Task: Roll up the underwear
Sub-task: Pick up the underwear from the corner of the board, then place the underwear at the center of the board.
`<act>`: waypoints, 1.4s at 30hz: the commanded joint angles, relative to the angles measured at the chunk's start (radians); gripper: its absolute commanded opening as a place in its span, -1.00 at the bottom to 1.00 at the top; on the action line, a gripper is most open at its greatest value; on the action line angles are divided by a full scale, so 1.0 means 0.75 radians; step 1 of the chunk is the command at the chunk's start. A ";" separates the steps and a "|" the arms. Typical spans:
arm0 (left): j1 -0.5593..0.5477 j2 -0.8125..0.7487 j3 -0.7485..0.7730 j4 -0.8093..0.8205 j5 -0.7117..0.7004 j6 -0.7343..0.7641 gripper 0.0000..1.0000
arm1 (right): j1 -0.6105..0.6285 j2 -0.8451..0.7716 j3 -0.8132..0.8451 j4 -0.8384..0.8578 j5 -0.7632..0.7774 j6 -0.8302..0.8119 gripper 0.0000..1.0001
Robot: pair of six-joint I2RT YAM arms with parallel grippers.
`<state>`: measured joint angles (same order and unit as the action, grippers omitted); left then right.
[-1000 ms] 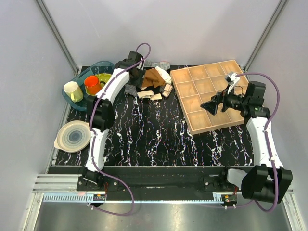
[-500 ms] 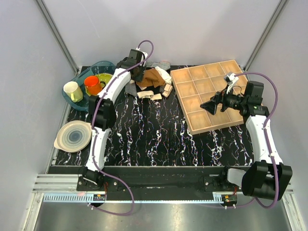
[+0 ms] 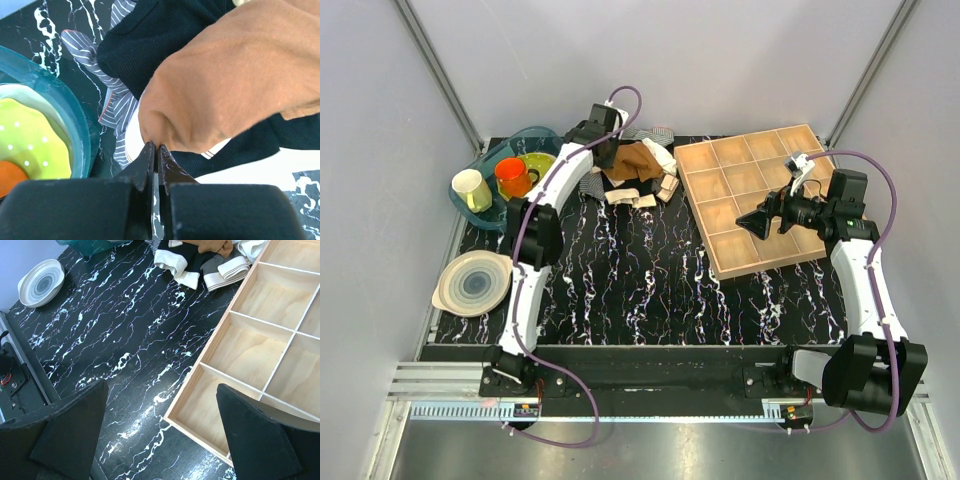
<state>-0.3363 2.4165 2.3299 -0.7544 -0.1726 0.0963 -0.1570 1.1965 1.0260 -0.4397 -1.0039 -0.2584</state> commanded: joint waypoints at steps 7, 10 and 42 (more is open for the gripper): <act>-0.081 -0.607 -0.153 0.071 0.011 0.015 -1.00 | 0.011 -0.022 0.011 0.003 0.003 -0.030 0.99; -0.106 -0.730 -0.210 0.057 0.050 -0.008 -1.00 | 0.011 -0.029 0.011 -0.001 0.003 -0.034 0.99; -0.286 -1.755 -1.196 -0.129 0.425 -0.380 -1.00 | 0.131 -0.029 -0.020 -0.113 -0.124 -0.238 1.00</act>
<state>-0.5541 1.2312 1.4830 -0.8051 0.2489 -0.1558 -0.0772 1.1866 1.0134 -0.5217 -1.0859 -0.4000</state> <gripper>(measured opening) 0.012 0.994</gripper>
